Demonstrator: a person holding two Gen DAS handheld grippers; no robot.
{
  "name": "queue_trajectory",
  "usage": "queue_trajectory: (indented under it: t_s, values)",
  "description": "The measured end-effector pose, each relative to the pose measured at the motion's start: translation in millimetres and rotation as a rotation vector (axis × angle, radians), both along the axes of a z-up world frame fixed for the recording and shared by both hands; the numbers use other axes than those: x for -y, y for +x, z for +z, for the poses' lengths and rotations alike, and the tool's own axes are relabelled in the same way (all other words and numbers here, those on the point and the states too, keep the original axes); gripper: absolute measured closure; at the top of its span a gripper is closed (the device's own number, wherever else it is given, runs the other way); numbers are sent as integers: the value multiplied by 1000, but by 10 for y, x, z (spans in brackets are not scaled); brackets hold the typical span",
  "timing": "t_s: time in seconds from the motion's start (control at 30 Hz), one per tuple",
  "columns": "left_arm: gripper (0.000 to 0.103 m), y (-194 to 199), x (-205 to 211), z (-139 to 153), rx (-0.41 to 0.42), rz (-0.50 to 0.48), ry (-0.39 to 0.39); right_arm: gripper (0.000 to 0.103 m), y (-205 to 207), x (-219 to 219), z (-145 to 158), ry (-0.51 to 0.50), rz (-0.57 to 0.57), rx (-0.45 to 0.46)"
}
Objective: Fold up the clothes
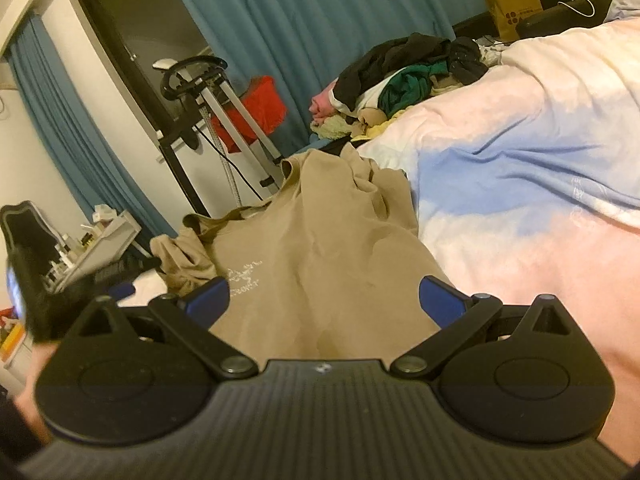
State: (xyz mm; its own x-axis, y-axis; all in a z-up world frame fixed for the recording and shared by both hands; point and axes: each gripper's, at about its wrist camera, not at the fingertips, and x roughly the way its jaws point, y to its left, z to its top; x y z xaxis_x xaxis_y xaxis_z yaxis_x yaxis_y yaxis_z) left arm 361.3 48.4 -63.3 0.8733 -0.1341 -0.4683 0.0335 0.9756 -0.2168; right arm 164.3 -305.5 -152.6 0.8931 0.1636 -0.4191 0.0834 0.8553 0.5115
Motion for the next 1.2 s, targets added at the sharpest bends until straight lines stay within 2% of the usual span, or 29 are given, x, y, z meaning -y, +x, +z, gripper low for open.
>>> queue_trajectory:
  t_s: [0.07, 0.1, 0.17, 0.2, 0.23, 0.27, 0.37, 0.5, 0.6, 0.63, 0.67, 0.73, 0.83, 0.97, 1.07, 1.13, 1.2]
  values:
    - [22, 254, -78, -17, -34, -1, -87, 0, 31, -35, -34, -31, 6, -4]
    - [28, 343, -115, -12, -52, -11, -124, 0, 52, -57, -51, -53, 8, -10]
    - [54, 482, -179, 11, -106, -20, -163, 0, 102, -89, -82, -72, 10, -24]
    - [82, 550, -205, 14, -142, -31, -168, 0, 123, -101, -92, -75, 12, -29]
    - [95, 617, -253, 53, -171, -36, -155, 0, 145, -115, -98, -80, 14, -33]
    - [95, 684, -303, 96, -199, -40, -140, 0, 159, -123, -105, -86, 14, -35]
    - [97, 842, -522, 371, -189, 8, -46, 0, 195, -151, -130, -104, 18, -41]
    - [98, 1157, -995, 715, -203, 226, 93, 0, 238, -211, -167, -130, 29, -48]
    - [97, 1267, -1345, 755, -175, 381, 129, 0, 253, -254, -181, -153, 36, -47]
    - [93, 1298, -1462, 766, -167, 430, 137, 0, 253, -264, -180, -159, 37, -46]
    - [89, 1250, -1575, 734, -166, 438, 108, 0, 252, -273, -178, -165, 39, -44]
    - [68, 1132, -1748, 663, -176, 439, 61, 0, 248, -287, -166, -172, 39, -38]
    - [48, 855, -1895, 534, -209, 406, -6, 0, 249, -306, -145, -180, 40, -30]
    - [45, 308, -1954, 334, -257, 334, -124, 0, 251, -340, -136, -179, 54, -27]
    - [45, -38, -1935, 109, -311, 347, -218, 0, 227, -352, -128, -173, 59, -28]
    - [45, -133, -1939, -44, -320, 361, -312, 0, 208, -361, -118, -171, 62, -28]
    - [47, -116, -1909, -90, -298, 370, -343, 0, 187, -375, -107, -176, 64, -24]
